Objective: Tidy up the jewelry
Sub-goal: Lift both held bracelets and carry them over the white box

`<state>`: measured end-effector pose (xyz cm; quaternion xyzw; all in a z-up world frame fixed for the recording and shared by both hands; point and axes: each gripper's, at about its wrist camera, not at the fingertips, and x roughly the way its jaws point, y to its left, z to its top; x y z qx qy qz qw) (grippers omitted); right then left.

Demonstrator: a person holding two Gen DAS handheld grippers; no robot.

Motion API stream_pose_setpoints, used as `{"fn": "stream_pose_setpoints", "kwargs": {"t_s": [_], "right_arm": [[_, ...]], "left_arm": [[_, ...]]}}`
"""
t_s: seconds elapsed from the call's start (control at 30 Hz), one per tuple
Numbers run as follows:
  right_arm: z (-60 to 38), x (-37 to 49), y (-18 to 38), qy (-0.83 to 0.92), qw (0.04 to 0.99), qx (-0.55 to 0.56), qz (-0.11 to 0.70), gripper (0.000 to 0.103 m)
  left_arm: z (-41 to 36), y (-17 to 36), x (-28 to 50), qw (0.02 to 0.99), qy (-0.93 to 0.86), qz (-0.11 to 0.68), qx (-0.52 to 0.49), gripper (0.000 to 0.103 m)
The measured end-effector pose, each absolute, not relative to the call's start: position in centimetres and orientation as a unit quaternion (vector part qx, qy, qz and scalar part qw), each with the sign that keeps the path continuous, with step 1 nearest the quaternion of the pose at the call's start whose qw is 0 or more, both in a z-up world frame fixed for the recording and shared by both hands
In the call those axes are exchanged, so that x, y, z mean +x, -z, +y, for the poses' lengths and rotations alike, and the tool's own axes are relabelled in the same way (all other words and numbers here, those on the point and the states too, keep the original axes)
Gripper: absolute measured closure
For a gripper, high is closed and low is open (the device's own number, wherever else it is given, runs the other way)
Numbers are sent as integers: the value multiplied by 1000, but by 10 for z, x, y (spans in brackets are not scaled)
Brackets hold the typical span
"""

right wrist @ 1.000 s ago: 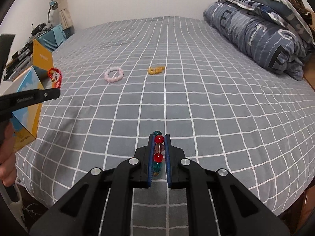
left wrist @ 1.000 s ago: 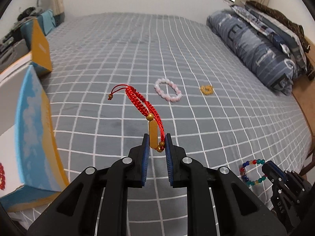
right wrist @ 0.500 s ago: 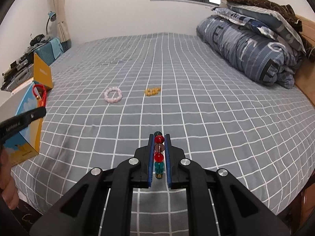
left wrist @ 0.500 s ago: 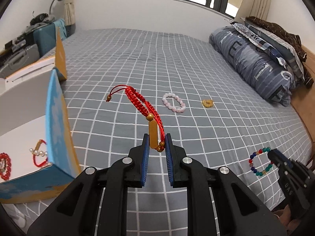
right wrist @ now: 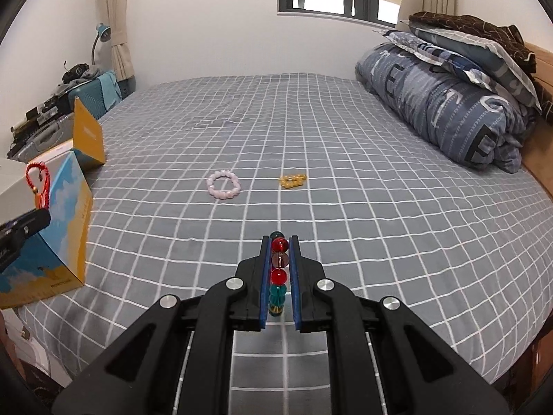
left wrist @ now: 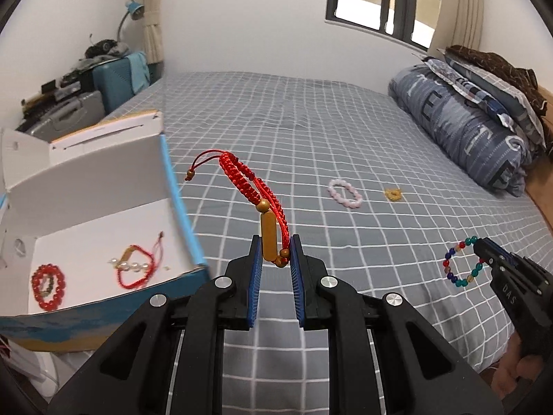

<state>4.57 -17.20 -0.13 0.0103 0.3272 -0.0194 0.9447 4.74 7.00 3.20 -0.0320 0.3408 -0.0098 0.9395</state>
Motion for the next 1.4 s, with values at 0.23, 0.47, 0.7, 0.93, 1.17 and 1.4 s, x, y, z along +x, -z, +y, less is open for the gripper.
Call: {"fn": "stream_pose_setpoints", "kwargs": {"t_s": [0.23,0.47,0.7,0.93,1.17,1.4], "right_arm": [[-148,50,-12,8,946,6,324,94],[-121,58,-27,-17,946,11,324,94],[-88,72,-41,-37,946,2,323,94],[-43,86,-69,-75,950,-4,304,94],[10,98,-94,-110,951,-18,289,94],[67,106,-104,-154,945,-36,286,94]], "left_arm": [[99,-47,33,941,-6,336,-40,88],[128,-63,24,940,-36,336,-42,87],[163,-81,24,939,-63,336,-45,87],[205,-89,20,933,-93,342,-56,87],[242,-103,19,929,-125,341,-68,87],[274,-111,24,923,-151,345,-73,87]]}}
